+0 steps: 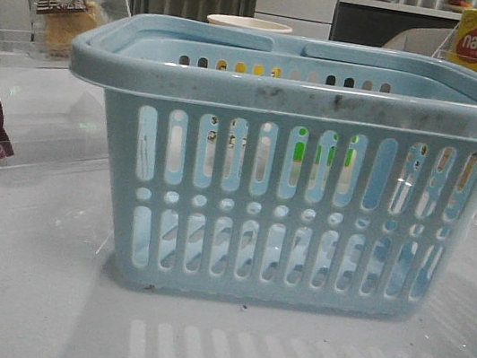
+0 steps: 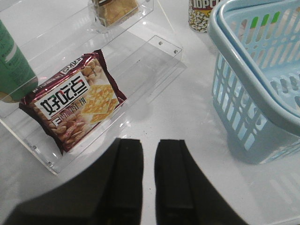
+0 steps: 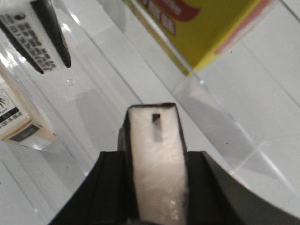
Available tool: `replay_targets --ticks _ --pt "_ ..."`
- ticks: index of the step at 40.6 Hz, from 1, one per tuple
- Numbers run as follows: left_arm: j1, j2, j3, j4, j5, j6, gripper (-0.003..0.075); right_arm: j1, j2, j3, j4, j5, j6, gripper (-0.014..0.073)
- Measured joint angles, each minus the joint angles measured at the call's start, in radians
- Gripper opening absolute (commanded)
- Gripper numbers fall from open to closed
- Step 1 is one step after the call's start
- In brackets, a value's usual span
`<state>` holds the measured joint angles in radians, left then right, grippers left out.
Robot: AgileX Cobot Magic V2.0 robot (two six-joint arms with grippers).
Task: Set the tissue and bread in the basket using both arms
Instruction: 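Carry the tissue pack with the right gripper over the basket and release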
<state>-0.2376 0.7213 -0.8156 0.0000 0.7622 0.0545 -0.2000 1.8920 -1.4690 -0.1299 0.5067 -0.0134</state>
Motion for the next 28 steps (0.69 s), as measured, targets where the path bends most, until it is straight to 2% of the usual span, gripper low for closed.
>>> replay_targets --ticks 7,14,23,28 --pt "0.000 0.000 0.000 0.000 0.000 0.000 0.0179 0.000 -0.021 0.000 0.000 0.026 0.000 0.0227" --pt "0.000 0.000 0.000 0.000 0.000 0.000 0.0179 0.018 -0.130 0.000 0.000 0.081 0.000 0.0227" --pt "0.000 0.000 0.000 0.000 0.000 0.000 0.0179 0.114 -0.322 0.000 0.017 0.153 0.000 0.0227" --pt "0.000 0.000 0.000 0.000 0.000 0.000 0.0179 0.191 -0.411 0.000 0.088 0.177 0.000 0.0227"
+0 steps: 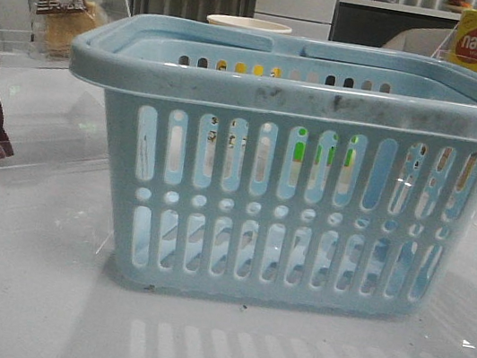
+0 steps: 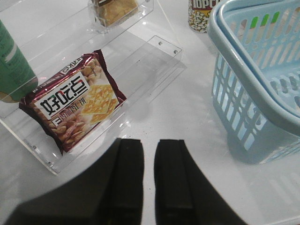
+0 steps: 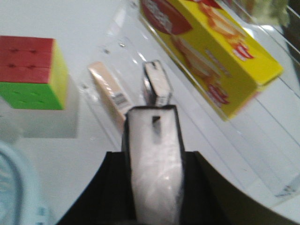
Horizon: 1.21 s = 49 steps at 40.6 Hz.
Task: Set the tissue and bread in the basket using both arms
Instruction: 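Carry the tissue pack with the right gripper over the basket and release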
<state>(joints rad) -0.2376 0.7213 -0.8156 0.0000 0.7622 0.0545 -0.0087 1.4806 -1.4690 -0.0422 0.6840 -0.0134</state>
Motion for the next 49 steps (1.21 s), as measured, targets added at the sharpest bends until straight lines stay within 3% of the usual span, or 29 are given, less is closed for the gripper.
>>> replay_targets --ticks 8,17,21,25,29,40,49 --pt "0.000 0.000 0.000 0.000 0.000 0.000 0.0168 0.154 -0.047 -0.002 0.120 0.073 0.000 0.0227" --pt "0.000 0.000 0.000 0.000 0.000 0.000 0.0127 0.312 -0.021 0.028 0.141 0.129 -0.004 0.0234" --pt "0.000 0.000 0.000 0.000 0.000 0.000 0.0127 0.357 0.010 0.037 0.141 0.134 -0.010 0.0328" --pt "0.000 0.000 0.000 0.000 0.000 0.000 0.0127 0.377 0.047 0.039 0.144 0.136 -0.017 0.0476" --pt "0.000 0.000 0.000 0.000 0.000 0.000 0.0127 0.384 0.071 0.041 0.150 0.132 -0.019 0.0559" --pt "0.000 0.000 0.000 0.000 0.000 0.001 0.0127 0.386 0.050 0.052 0.152 0.117 -0.045 0.0561" --pt "0.000 0.000 0.000 0.000 0.000 0.001 0.0127 0.428 -0.142 0.183 0.156 0.064 -0.089 0.0561"
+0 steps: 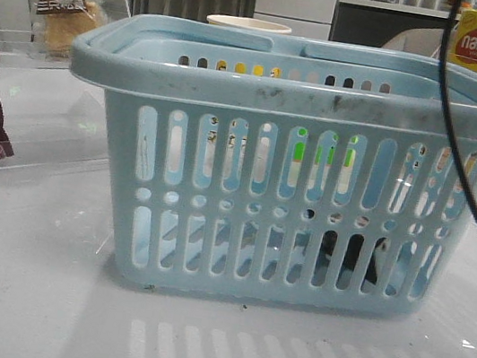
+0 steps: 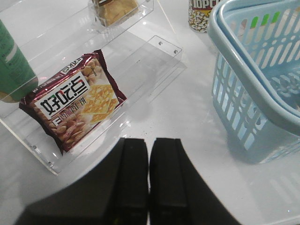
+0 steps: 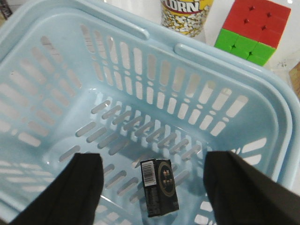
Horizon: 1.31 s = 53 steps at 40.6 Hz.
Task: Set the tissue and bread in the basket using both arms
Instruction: 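Carry the tissue pack with the right gripper over the basket and release, then grasp the bagged yellow bread on the shelf with the left gripper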
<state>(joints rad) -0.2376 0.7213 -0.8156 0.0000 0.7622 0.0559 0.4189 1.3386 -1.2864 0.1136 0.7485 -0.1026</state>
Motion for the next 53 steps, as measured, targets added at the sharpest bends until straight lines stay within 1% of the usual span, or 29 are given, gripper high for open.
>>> replay_targets --ticks 15,26,32,38,39,41,44,47,49,51,53 --pt "0.000 0.000 0.000 0.000 0.000 0.000 0.0127 0.016 -0.365 0.275 0.002 -0.014 -0.013 0.0561" --pt "0.000 0.000 0.000 0.000 0.000 0.000 0.0127 0.016 -0.608 0.421 0.002 -0.014 -0.013 0.0561" --pt "0.000 0.000 0.000 0.000 -0.010 0.000 0.0127 0.016 -0.677 0.454 0.002 -0.012 -0.013 0.0561" --pt "0.000 0.002 0.000 0.000 -0.049 0.000 0.0138 0.016 -0.684 0.457 0.002 -0.004 -0.013 0.0561" --pt "0.000 0.004 0.000 0.000 -0.056 0.000 0.0148 0.016 -0.684 0.458 0.002 -0.004 -0.013 0.0561" --pt "0.000 0.010 0.000 0.000 -0.068 0.000 0.0196 0.016 -0.684 0.458 0.002 -0.002 -0.013 0.0561" --pt "0.000 0.035 -0.002 0.000 -0.092 0.000 0.0333 0.016 -0.684 0.458 0.002 -0.001 -0.013 0.0561" --pt "0.000 0.079 -0.009 0.000 -0.109 0.000 0.0487 0.016 -0.684 0.458 0.002 0.002 -0.013 0.0561" --pt "0.000 0.124 -0.022 0.000 -0.130 0.000 0.0556 0.016 -0.684 0.458 0.002 0.002 -0.013 0.0561" --pt "0.000 0.169 -0.039 0.000 -0.145 0.000 0.0594 0.016 -0.684 0.458 0.002 0.002 -0.013 0.0561" --pt "0.000 0.222 -0.061 0.000 -0.157 0.000 0.0603 0.016 -0.684 0.458 0.002 0.002 -0.014 0.0561"
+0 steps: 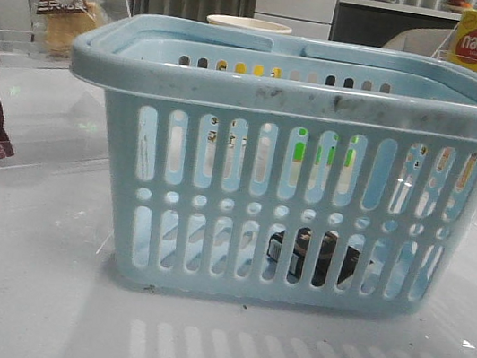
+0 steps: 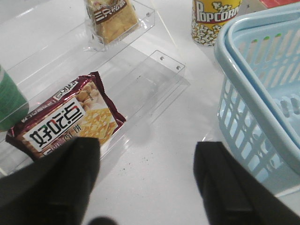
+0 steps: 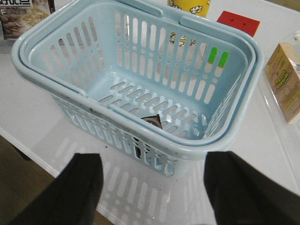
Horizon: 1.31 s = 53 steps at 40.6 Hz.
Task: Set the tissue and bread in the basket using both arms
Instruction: 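Grasp the bagged yellow bread on the shelf with the left gripper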
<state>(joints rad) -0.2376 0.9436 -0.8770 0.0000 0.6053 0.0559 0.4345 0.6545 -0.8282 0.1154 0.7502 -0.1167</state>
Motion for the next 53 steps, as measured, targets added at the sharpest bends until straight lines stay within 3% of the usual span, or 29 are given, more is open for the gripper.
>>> replay_targets --ticks 11,31,39,53 --pt "0.004 0.349 -0.213 0.049 -0.029 0.000 0.0602 0.000 0.000 0.000 0.000 0.000 0.000 0.0561" --pt "0.103 0.906 -0.662 0.038 -0.101 0.000 0.0602 0.000 0.000 0.000 0.000 0.000 0.000 0.0561" --pt "0.132 1.021 -0.742 0.000 -0.186 -0.002 0.0602 0.000 0.000 0.000 0.000 0.000 0.000 0.0561" --pt "0.108 1.082 -0.748 -0.018 -0.415 -0.002 0.0600 0.000 0.000 0.000 0.000 0.002 0.000 0.0561"
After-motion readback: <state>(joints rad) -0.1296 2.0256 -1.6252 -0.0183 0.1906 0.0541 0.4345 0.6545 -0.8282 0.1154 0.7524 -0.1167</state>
